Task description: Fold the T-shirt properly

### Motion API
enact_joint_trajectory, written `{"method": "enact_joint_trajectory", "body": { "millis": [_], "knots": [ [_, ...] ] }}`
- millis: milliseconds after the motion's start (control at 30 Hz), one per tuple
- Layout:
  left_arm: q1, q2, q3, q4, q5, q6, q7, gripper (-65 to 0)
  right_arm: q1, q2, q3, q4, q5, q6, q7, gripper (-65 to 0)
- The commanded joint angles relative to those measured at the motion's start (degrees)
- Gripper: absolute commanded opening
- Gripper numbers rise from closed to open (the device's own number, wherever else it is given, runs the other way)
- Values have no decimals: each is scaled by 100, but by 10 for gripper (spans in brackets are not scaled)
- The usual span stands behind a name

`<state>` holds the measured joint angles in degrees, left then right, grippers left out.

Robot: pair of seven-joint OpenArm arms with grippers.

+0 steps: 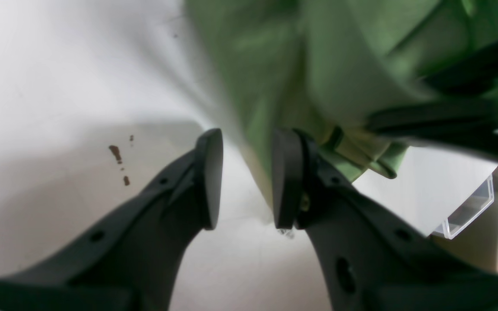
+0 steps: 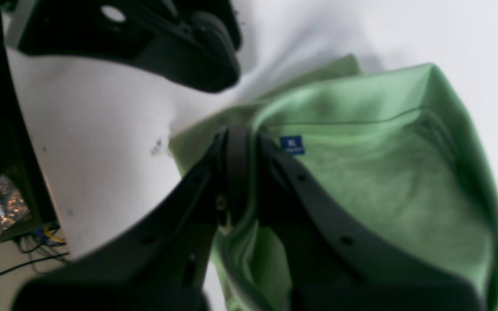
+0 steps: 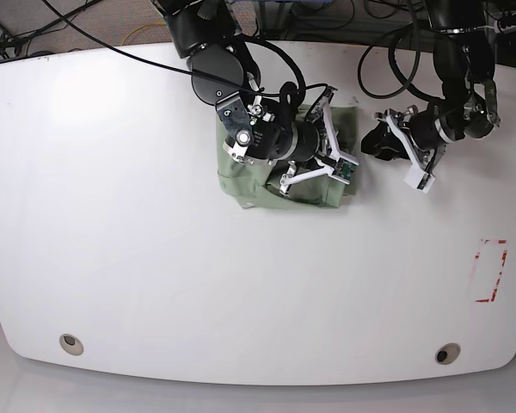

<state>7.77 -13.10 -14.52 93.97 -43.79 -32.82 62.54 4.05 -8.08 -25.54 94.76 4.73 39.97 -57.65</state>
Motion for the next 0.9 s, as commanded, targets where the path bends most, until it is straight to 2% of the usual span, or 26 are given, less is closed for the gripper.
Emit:
{"method": "enact_joint_trajectory", "body": {
  "millis": [0,167,267,533,733,867],
  "knots": [
    [-61,-74,-11,119,-118,-10,-96,-478,162,-85,-9,-206,103,3,248,-555],
    [-87,-83,-64,216,-118,-10,-96,-478,170,-92,-105,-100,111,3,248,-265],
    [-87,-171,-310,418,-118,-10,-96,-478,100,-50,-404,163,111,3,248,-160],
    [-210,-171,-820,840,-118,-10,-105,-478,-313,135,-422,1350,103,3,248,-151],
    [-342,-180,-715,937,-144,-10,-105,-478,-375,241,572,1658,111,3,257,-163],
    [-368,-180,-178,1262,-109,-10,-105,-478,-436,302,1433,1790,111,3,257,-233]
  ]
}}
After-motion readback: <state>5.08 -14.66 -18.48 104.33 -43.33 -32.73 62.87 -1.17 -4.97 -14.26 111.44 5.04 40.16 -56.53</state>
